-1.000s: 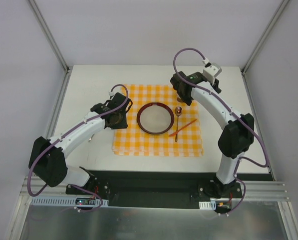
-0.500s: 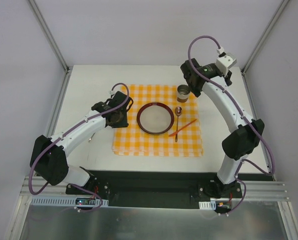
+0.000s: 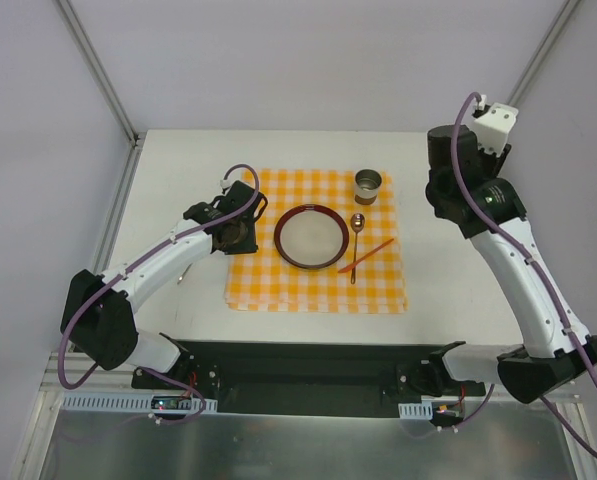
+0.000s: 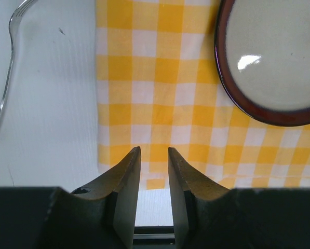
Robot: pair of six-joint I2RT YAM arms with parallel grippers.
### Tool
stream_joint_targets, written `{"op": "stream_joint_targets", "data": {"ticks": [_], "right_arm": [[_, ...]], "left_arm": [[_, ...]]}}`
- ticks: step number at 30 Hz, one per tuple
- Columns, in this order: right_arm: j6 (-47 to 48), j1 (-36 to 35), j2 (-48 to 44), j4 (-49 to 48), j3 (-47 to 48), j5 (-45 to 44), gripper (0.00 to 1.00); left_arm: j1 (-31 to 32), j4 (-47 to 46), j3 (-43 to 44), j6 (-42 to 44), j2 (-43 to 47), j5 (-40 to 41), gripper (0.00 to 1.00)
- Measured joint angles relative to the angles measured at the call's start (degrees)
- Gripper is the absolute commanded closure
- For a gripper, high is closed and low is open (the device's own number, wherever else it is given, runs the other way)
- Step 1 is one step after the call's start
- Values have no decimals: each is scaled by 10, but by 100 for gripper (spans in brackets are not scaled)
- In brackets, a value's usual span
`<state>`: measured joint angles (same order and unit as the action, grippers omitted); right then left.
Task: Set the dinner table for one person
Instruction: Pick up the knife with the napkin.
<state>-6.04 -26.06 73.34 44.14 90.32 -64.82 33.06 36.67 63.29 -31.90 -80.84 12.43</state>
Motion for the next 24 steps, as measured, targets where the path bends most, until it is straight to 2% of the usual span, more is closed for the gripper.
{"op": "stream_joint_targets", "data": {"ticks": [3, 6, 15, 24], "right_arm": [[41, 1, 0, -32, 8, 42, 59], [76, 2, 6, -57, -10, 94, 53], [199, 19, 60, -111, -70, 306, 48], [296, 61, 67, -144, -115, 492, 43]], "left_arm": [[0, 0, 0, 0, 0, 0, 73], [0, 0, 0, 0, 0, 0, 73], [0, 0, 0, 0, 0, 0, 72], [0, 0, 0, 0, 8, 0, 72]]}}
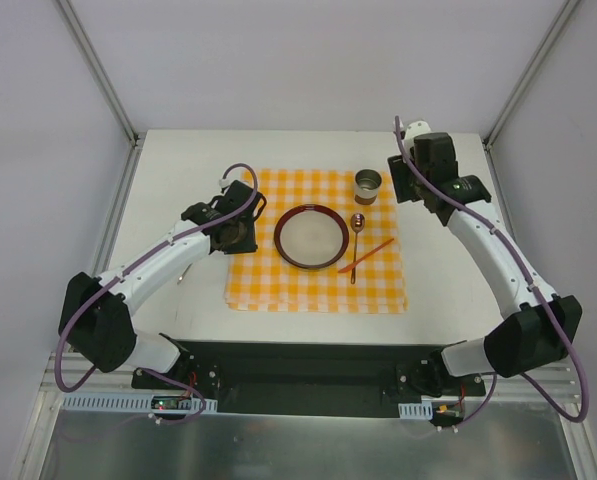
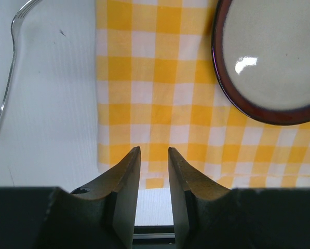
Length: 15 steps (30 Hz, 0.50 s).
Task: Set the dinner table for one person
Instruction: Pick up the knife with the napkin.
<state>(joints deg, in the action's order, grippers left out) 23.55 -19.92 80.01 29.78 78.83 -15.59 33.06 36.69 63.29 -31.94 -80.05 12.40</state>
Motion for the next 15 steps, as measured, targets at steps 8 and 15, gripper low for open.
{"op": "stream_joint_targets", "data": {"ticks": [8, 15], "right_arm": [[1, 50, 20, 34, -17, 71, 43], [-25, 54, -27, 22, -147, 71, 43]], "left_arm": [[0, 0, 0, 0, 7, 0, 72], [0, 0, 0, 0, 7, -3, 72]]}}
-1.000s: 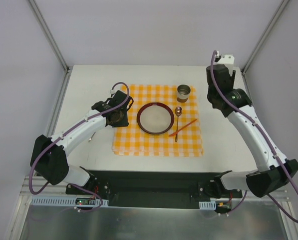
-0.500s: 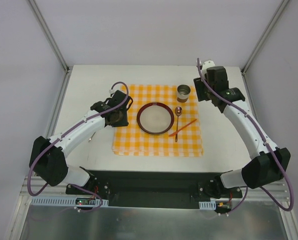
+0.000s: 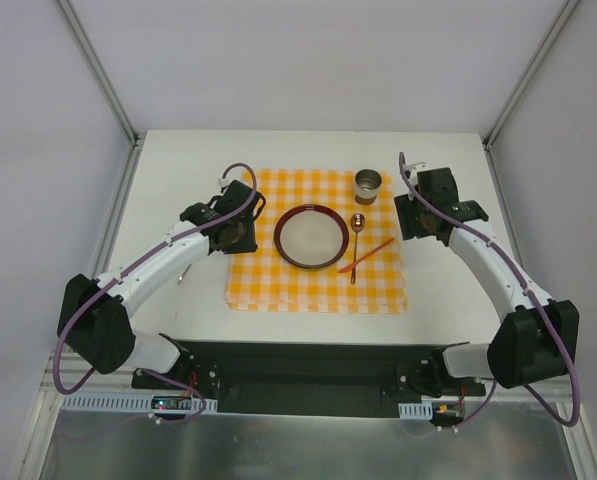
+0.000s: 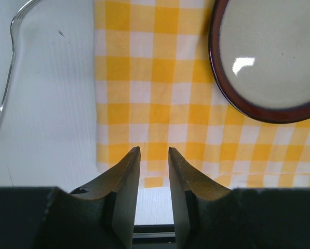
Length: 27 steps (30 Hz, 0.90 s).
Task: Set the dinner table for one person
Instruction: Pick up the knife with the napkin.
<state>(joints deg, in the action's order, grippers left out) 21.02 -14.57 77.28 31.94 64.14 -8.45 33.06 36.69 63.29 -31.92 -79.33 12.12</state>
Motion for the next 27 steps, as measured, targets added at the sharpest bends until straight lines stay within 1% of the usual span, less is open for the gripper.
{"op": "stream_joint_targets", "data": {"ticks": [6, 13, 22, 27], "right_arm": [[-30, 0, -38, -17, -50, -2, 43], [-62, 0, -40, -64, -73, 0, 43], [-111, -14, 31, -122, -99, 5, 44], [-134, -36, 83, -151, -98, 4, 49]], "left_arm": [[0, 0, 0, 0, 0, -1, 72], [0, 0, 0, 0, -1, -1, 72], [0, 0, -1, 0, -4, 0, 72], [0, 0, -2, 0, -6, 3, 72]]}}
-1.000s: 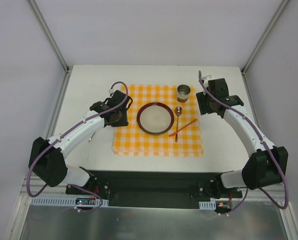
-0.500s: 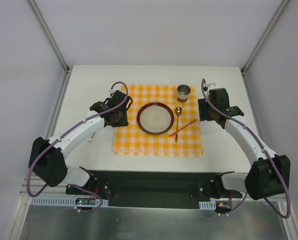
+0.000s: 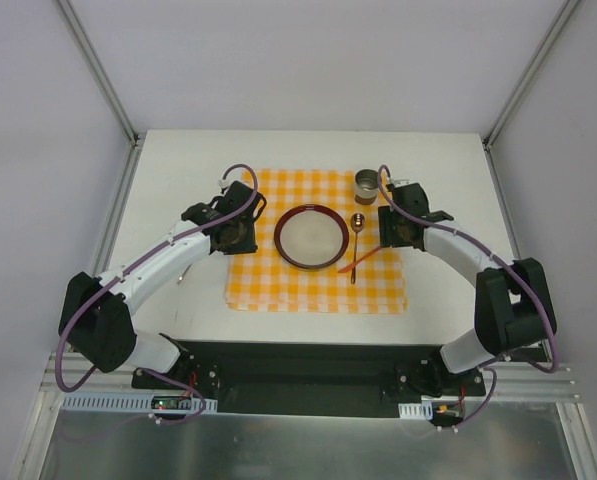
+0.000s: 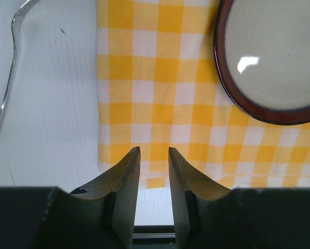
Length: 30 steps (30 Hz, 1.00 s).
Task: Set the dinner table for one person
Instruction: Pick up the knife with the napkin.
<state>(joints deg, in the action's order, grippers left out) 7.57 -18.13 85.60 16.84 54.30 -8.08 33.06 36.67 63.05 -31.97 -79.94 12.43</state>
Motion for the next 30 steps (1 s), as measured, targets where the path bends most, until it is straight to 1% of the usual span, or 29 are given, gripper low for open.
{"op": "stream_joint_targets", "data": {"ticks": [3, 7, 15, 18, 21, 24, 25, 27, 30], "right_arm": [[-11, -8, 28, -13, 0, 0, 54], [-22, -12, 49, -22, 1, 0, 54], [-32, -12, 55, -31, 21, -6, 55], [-35, -12, 71, -31, 46, -6, 58], [-38, -12, 98, -35, 69, -5, 67], [-40, -12, 118, -36, 80, -4, 86], [-42, -12, 124, -36, 82, -4, 87], [-44, -11, 132, -36, 85, -4, 95], [-47, -11, 139, -34, 85, -4, 96]], "left_arm": [[0, 0, 0, 0, 0, 1, 72], [0, 0, 0, 0, 0, 1, 72], [0, 0, -1, 0, 0, 1, 72], [0, 0, -1, 0, 0, 1, 72], [0, 0, -1, 0, 0, 1, 72], [0, 0, -2, 0, 0, 2, 72], [0, 0, -2, 0, 0, 2, 72], [0, 0, -2, 0, 0, 2, 72], [0, 0, -2, 0, 0, 2, 72]]}}
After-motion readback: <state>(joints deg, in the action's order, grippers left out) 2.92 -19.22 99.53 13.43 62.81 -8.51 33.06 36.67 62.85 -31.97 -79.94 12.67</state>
